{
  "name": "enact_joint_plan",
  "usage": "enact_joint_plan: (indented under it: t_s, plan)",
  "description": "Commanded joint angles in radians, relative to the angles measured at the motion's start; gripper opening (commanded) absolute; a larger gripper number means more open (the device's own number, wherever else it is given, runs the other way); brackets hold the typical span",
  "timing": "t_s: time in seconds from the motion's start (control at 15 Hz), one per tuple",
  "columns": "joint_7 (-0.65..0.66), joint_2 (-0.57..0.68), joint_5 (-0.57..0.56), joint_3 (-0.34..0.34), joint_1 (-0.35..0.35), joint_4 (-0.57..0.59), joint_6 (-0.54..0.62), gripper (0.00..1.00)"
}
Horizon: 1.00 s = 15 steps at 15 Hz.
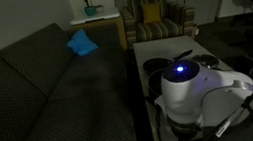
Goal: Pick up the black spoon from the table and put it in the pot.
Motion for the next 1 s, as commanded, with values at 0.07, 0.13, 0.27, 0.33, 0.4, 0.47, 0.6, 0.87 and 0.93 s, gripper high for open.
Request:
enact_joint_plan:
  t_s: [0.07, 0.13, 0.27, 0.33, 0.4, 0.47, 0.6, 0.87, 0.93]
  plan:
    - [-0.005, 0.029, -0.001, 0.01, -0.017, -0.012, 0.072, 0.11]
    - [-0.006, 0.026, -0.001, 0.011, -0.018, -0.019, 0.076, 0.03]
    - [-0.011, 0.021, -0.002, 0.013, -0.019, -0.032, 0.085, 0.0]
    - [-0.018, 0.019, -0.004, 0.012, -0.021, -0.037, 0.087, 0.0]
    - [-0.025, 0.016, -0.007, 0.011, -0.024, -0.043, 0.092, 0.03]
    - [-0.03, 0.008, -0.009, 0.01, -0.027, -0.053, 0.094, 0.03]
    - [-0.045, -0.003, -0.012, 0.012, -0.036, -0.069, 0.099, 0.03]
    - [-0.081, -0.026, -0.022, 0.016, -0.05, -0.101, 0.105, 0.03]
    - [-0.105, -0.039, -0.031, 0.023, -0.059, -0.116, 0.099, 0.03]
